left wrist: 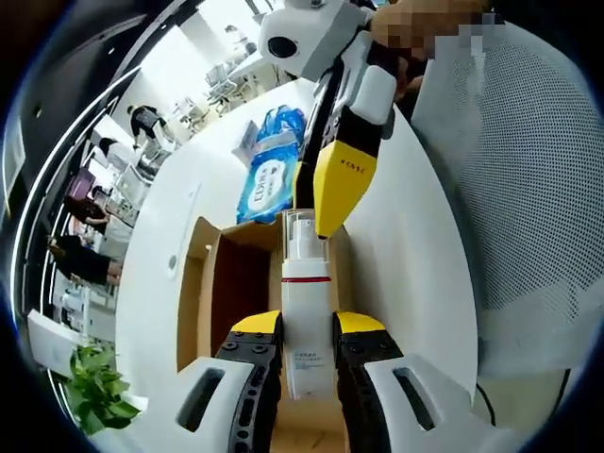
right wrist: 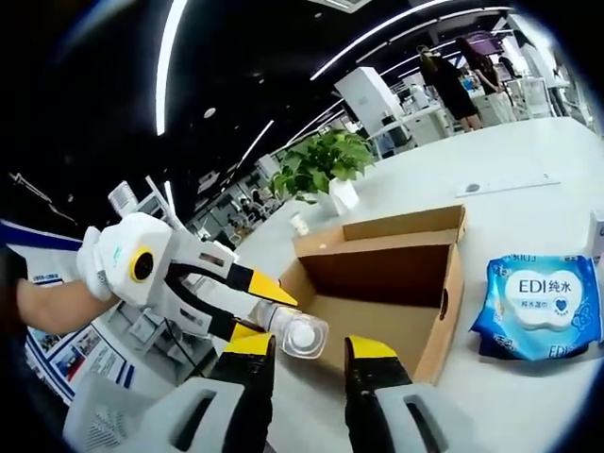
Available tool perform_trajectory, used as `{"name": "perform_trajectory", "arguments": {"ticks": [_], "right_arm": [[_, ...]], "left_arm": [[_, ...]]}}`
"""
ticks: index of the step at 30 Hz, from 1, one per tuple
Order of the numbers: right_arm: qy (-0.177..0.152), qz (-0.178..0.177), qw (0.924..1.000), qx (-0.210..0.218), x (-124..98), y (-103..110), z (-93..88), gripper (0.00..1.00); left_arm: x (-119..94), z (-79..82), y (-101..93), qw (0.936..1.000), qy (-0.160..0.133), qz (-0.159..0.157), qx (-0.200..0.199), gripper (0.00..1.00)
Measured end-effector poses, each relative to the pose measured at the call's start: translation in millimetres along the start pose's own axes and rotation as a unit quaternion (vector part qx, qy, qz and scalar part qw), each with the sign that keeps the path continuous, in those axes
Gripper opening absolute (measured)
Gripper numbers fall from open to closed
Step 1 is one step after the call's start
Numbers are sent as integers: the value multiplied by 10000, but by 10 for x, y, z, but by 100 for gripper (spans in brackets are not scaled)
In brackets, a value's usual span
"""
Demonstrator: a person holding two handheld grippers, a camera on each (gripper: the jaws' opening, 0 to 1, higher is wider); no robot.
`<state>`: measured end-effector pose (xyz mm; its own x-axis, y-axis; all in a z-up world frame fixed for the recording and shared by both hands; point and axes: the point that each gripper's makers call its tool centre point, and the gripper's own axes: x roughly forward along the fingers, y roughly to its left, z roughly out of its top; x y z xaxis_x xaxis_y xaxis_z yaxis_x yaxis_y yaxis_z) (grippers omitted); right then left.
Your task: Operate the shoe box by opening the lid, removing the specified soft item, and placing it in the target area until the item is outside and the box remains undamaged.
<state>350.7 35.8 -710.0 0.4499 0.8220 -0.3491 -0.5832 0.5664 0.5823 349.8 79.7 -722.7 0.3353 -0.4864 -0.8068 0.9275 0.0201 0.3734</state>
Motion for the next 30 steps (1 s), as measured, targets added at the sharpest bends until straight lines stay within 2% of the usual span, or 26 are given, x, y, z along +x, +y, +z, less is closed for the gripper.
{"name": "perform_trajectory", "arguments": {"ticks": [15,21,30], "right_arm": [[-124,225,9985,490,0,67,36,23],[-178,283,9967,741,-12,68,53,21],[-150,372,9957,832,-14,110,52,17]], "left_arm": [[-11,276,-58,9987,-261,104,422,19],[-16,311,-58,9982,-299,155,504,19],[-18,299,-86,9976,-364,213,548,20]]}}
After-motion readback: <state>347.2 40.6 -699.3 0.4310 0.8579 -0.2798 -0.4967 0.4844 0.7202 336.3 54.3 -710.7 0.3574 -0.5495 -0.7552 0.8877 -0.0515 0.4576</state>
